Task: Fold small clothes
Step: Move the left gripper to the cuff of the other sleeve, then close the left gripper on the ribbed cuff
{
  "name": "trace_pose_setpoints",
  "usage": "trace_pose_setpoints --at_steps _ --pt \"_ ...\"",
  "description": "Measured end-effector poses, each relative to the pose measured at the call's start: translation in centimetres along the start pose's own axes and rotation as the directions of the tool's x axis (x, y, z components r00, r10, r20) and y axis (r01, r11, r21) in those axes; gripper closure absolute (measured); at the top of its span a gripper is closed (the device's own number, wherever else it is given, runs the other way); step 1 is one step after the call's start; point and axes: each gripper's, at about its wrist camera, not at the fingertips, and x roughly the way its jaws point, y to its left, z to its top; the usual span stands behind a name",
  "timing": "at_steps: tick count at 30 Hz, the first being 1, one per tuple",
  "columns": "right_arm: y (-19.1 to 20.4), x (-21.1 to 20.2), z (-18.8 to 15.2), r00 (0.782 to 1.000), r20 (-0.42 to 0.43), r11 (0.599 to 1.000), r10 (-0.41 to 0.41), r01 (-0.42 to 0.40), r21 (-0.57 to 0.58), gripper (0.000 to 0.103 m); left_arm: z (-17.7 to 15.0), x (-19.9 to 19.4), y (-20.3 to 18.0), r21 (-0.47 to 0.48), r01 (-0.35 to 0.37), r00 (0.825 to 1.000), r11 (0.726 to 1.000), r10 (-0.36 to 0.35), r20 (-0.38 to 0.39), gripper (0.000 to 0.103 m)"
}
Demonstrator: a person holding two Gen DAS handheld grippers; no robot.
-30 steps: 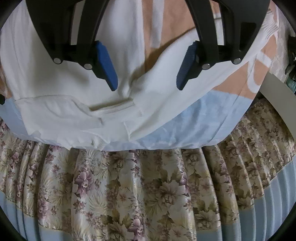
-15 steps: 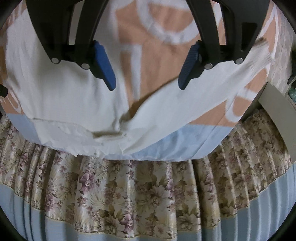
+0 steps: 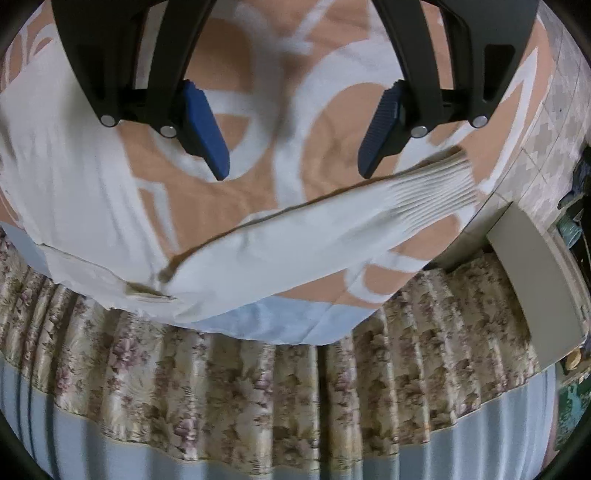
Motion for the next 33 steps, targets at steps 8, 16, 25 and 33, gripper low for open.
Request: trace_pose_setpoints --at_steps 8,16,25,33 --pt "1.1 -1.4 -1.2 0.999 0.040 0.999 -0.028 0.027 0.034 0.015 0.2 0.0 4.3 -0.008 -0.037 0.999 0.999 0.037 0.023 0.031" --pt "3.7 -2.0 -2.3 0.999 0.046 1.000 0.001 -0.002 0.008 0.012 1.9 2.7 10.3 -0.002 -0.067 0.998 0.998 0.067 -0.010 0.031" --pt "4.6 -1.3 -2.2 0.999 0.029 1.000 0.028 -0.028 -0.007 0.012 1.1 5.3 13.7 -0.073 -0.107 0.990 0.992 0.100 -0.103 0.033" --pt "4.3 -0.8 -2.2 0.999 0.020 1.000 0.026 -0.026 0.000 0.011 1.3 5.8 11.7 -0.062 -0.057 0.992 0.996 0.050 -0.113 0.085"
